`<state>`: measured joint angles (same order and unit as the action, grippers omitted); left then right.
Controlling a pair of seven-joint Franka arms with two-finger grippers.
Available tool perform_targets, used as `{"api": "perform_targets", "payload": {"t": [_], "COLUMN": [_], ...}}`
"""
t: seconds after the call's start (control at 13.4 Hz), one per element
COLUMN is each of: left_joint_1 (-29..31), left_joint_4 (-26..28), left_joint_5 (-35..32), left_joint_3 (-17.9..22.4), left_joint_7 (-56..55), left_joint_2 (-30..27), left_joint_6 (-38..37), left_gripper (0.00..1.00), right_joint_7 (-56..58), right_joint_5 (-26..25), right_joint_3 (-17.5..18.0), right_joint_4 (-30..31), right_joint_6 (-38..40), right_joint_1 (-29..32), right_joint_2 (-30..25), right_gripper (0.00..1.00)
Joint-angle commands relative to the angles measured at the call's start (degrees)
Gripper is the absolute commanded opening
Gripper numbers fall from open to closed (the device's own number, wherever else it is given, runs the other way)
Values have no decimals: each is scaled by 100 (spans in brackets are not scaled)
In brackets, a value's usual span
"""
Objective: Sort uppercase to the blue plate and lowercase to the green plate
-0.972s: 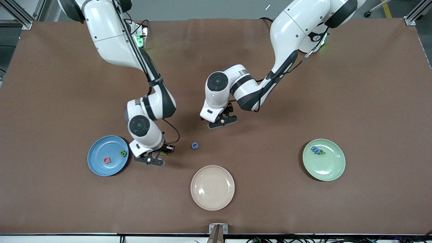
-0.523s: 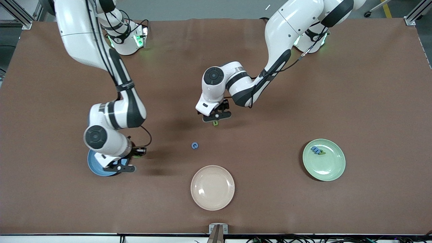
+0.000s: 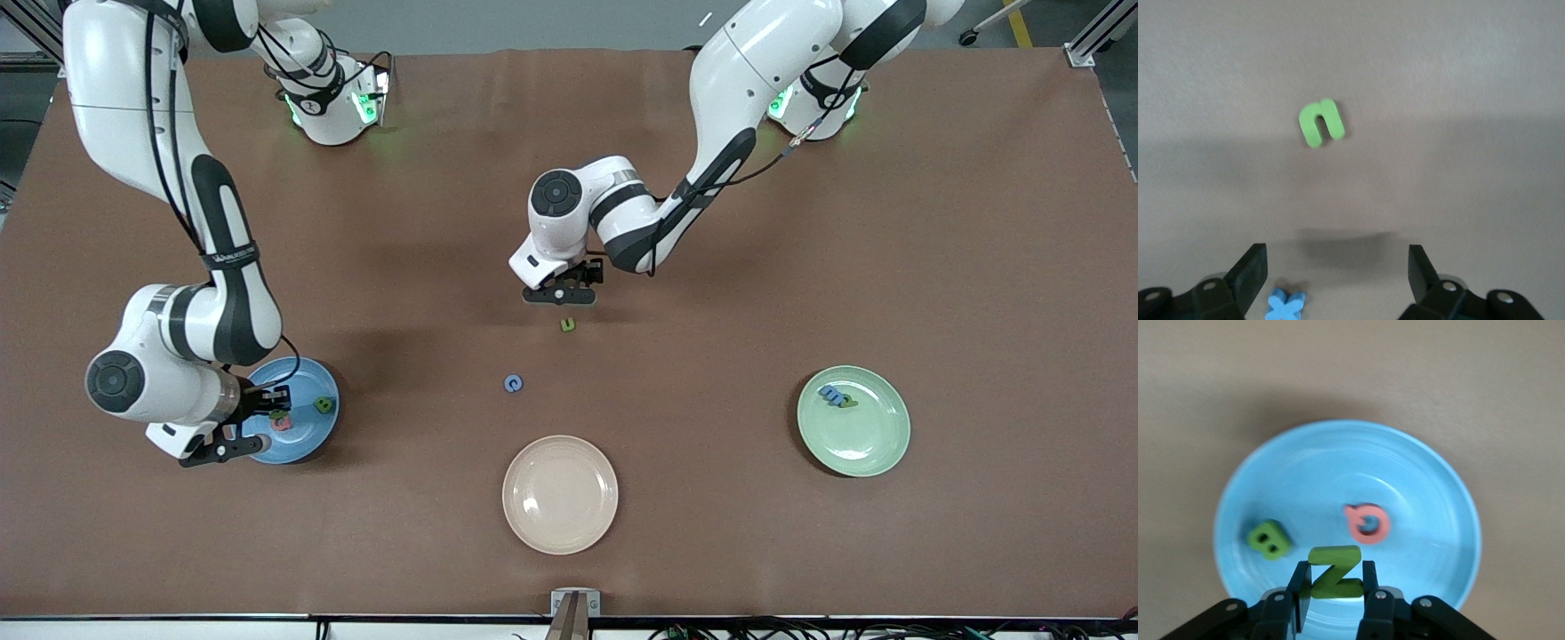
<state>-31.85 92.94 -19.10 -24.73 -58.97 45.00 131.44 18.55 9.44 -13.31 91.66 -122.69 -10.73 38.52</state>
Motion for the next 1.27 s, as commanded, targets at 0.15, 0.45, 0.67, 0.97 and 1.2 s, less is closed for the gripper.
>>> {"api": "perform_targets", "payload": {"t": [0.15,0.45,0.67,0.97,1.2], "left_joint_1": [284,354,372,504,609], "left_joint_4": [707,936,1102,1147,1156], "left_joint_5": [-86,-86,-86,-94,-270], "left_joint_3": [-269,-418,-427,-410,-410], "left_joint_7": [421,509,518,562,588], "left_joint_2": [-597,-589,-562,-545,-483], "left_joint_6": [-374,-303,-111,223,347], "left_gripper": [86,79,70,68,68], "right_joint_7": [52,-595,-2263,-4232,-5175], "right_joint_5": [5,435,453,594,594], "right_joint_3": [118,258,258,258,258], "right_joint_4": [89,28,28,36,54], "right_joint_6": [-9,-9,-44,-657,-1247], "right_joint_1": [-78,-340,-999,-1930,-2528], "right_joint_2": [-46,-108,-134,-90,129], "right_gripper": [100,100,100,100,100]}}
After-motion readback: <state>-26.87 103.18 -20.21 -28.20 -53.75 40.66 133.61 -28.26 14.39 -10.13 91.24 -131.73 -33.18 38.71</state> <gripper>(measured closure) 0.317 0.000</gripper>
